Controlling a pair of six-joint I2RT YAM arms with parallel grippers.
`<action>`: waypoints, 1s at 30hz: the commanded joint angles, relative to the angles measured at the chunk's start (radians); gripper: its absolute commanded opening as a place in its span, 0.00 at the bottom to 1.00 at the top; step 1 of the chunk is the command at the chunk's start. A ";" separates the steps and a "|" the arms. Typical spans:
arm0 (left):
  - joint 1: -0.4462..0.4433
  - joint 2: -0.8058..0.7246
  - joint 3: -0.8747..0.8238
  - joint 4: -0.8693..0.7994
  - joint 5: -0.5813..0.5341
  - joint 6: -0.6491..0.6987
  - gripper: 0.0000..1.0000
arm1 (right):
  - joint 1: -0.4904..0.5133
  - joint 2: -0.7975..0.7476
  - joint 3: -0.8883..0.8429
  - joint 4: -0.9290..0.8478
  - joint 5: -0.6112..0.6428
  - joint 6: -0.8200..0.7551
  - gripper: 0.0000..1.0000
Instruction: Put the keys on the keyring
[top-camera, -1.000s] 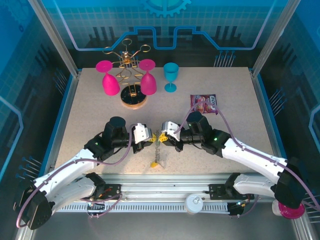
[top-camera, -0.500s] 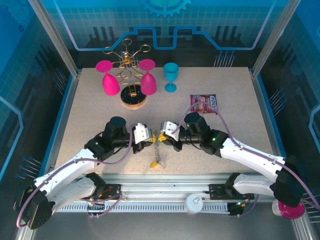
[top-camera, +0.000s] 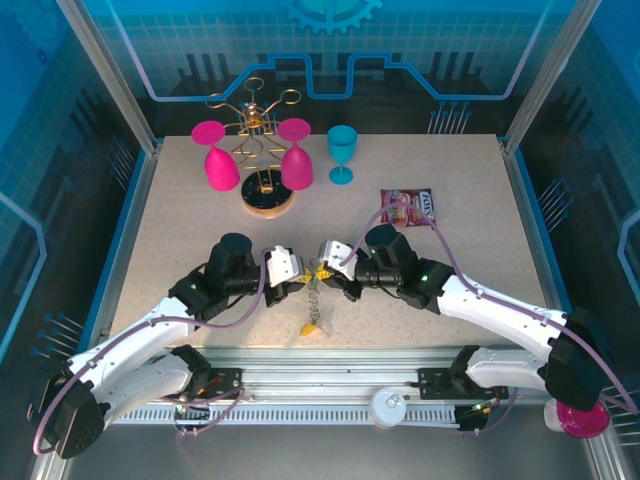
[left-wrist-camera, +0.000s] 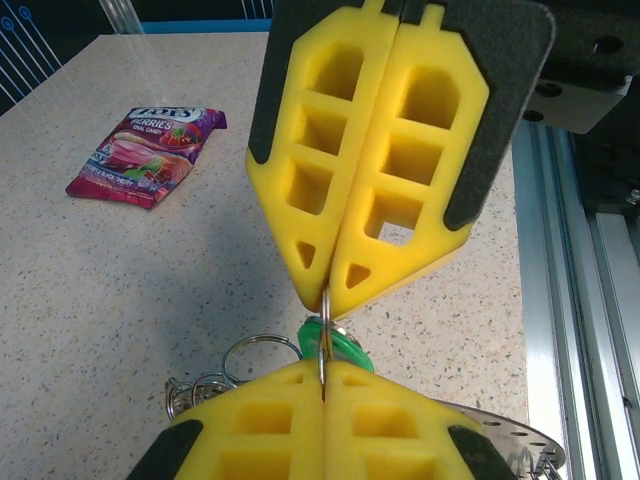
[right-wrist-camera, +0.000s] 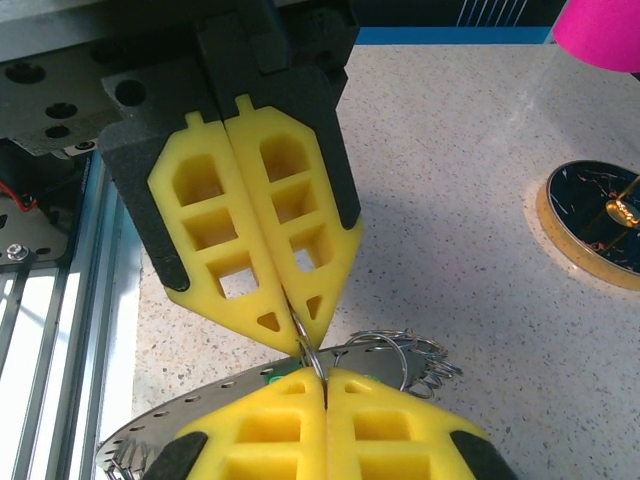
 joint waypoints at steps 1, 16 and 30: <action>-0.005 0.000 0.037 0.019 0.039 0.005 0.00 | 0.007 0.005 0.028 0.026 0.080 0.017 0.00; -0.006 0.002 0.021 0.073 0.005 -0.038 0.00 | 0.008 -0.010 0.009 0.014 0.121 0.076 0.00; -0.002 0.011 0.043 0.046 -0.065 -0.075 0.00 | -0.003 -0.100 -0.068 0.049 0.028 0.023 0.00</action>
